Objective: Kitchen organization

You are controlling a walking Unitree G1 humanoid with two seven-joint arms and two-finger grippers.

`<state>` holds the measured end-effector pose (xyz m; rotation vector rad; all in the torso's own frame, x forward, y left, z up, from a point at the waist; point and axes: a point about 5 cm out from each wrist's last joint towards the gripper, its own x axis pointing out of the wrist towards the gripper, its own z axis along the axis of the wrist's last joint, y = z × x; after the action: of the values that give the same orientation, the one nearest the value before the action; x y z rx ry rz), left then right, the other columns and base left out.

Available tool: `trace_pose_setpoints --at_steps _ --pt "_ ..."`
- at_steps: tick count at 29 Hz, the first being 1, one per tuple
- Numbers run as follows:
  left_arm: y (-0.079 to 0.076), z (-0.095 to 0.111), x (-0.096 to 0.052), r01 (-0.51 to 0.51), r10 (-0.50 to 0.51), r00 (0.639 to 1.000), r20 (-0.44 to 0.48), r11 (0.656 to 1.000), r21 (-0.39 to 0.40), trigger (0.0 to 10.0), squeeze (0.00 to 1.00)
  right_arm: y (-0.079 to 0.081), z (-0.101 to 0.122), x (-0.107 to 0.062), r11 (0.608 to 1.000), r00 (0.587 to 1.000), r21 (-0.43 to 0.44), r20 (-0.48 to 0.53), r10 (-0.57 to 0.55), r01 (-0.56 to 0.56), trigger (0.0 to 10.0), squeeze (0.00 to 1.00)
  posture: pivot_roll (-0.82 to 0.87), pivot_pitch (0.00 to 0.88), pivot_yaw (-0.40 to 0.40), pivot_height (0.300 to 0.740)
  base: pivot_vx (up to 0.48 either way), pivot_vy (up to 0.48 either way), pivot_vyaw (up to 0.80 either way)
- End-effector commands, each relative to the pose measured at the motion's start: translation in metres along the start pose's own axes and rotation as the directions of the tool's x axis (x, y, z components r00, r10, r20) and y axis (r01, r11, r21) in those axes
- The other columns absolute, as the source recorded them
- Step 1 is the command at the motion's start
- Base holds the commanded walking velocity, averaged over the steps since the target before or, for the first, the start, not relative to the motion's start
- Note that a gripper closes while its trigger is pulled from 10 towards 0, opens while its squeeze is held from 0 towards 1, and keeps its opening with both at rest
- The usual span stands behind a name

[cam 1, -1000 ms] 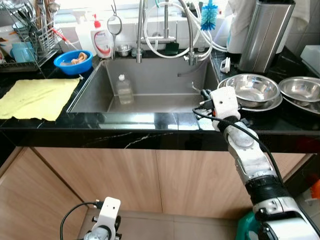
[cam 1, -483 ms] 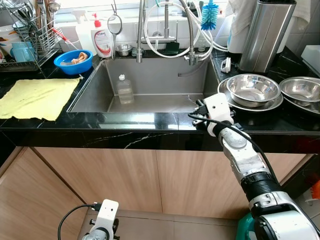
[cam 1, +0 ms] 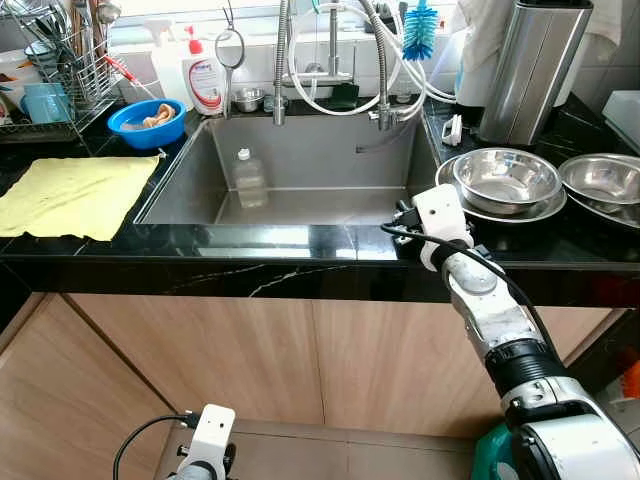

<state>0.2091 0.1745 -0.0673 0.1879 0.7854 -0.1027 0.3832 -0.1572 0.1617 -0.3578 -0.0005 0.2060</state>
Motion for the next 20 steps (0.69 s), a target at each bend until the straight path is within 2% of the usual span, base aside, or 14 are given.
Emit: trace_pose_setpoints --at_steps 1,7,8,9,17,20 --pt "0.003 -0.002 0.0 -0.019 0.019 1.0 -0.011 1.0 -0.017 10.0 0.0 -0.001 0.01 0.004 1.0 1.0 -0.005 0.028 -0.007 0.007 10.0 1.0 -0.04 0.0 0.062 0.74 0.0 0.0 0.0" --pt "0.001 -0.003 0.0 -0.02 0.02 1.0 -0.014 1.0 -0.023 10.0 0.0 -0.001 0.016 0.004 0.999 0.998 -0.004 0.056 -0.031 0.031 10.0 1.0 -0.04 0.0 0.062 0.74 0.0 0.0 0.0" --pt "0.001 -0.003 0.0 -0.02 0.02 1.0 -0.014 1.0 -0.023 10.0 0.0 -0.002 0.018 0.004 0.999 0.997 -0.003 0.063 -0.034 0.035 10.0 0.62 -0.04 0.0 0.062 0.74 0.0 0.0 0.0" --pt "0.001 -0.003 0.0 -0.021 0.021 1.0 -0.014 1.0 -0.023 10.0 0.0 -0.003 0.02 0.005 0.999 0.997 -0.003 0.069 -0.036 0.036 10.0 0.0 -0.04 0.0 0.063 0.74 0.0 0.0 0.0" --pt "0.003 -0.006 -0.001 -0.024 0.023 0.999 -0.022 1.0 -0.019 10.0 0.0 -0.021 0.052 0.004 0.994 0.983 -0.029 0.153 -0.099 0.105 10.0 0.0 -0.05 0.0 0.068 0.74 0.0 0.0 0.0" --pt "0.003 -0.006 -0.001 -0.025 0.024 0.999 -0.023 0.999 -0.021 10.0 0.0 -0.024 0.056 0.004 0.994 0.983 -0.033 0.156 -0.101 0.108 10.0 0.0 -0.05 0.0 0.066 0.74 0.0 0.0 0.0"
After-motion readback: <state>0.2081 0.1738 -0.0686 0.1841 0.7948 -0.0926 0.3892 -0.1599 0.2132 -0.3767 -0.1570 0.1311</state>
